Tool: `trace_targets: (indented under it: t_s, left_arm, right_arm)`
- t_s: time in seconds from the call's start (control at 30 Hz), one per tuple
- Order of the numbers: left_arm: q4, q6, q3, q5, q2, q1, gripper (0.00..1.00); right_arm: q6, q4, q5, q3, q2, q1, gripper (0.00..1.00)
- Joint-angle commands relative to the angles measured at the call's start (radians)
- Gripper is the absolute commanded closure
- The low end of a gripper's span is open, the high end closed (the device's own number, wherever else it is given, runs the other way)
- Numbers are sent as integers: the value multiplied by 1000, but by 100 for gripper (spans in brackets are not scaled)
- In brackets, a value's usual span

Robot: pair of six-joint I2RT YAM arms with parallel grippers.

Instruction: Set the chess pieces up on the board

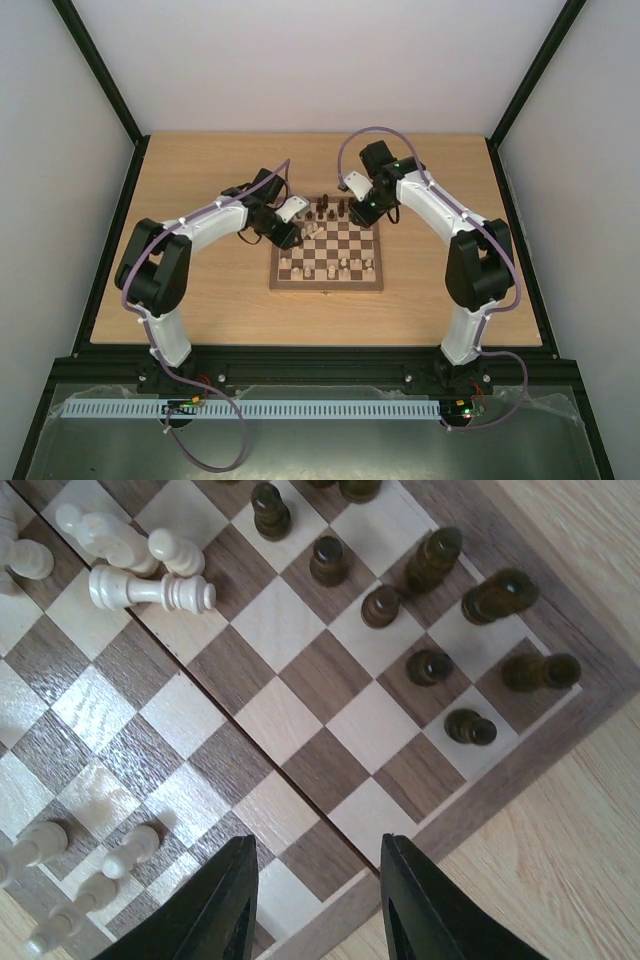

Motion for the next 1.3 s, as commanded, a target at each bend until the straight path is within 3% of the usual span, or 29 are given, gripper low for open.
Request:
trace_targets:
  t_s: [0.0,0.5,0.73,0.87,1.27]
  left_arm:
    - [-25,-13,53,-72,37,-6,57]
    - [-54,10,81,-61,99,-49,69]
    - [-63,14,89,-62,110,-64,84]
    - [-66,19,86,-48,109,-72,87]
    - [-104,95,91,173,84,-112,88]
  right_arm:
    - [19,-1,26,-45,-42,-11,65]
    - [28,15,56,-94,-52,-13,65]
    - [28,17,61,-107,-57,-13,66]
    - [28,18,63,-107,-56,-13,66]
    - [30,18,64,-119,-62,-14,66]
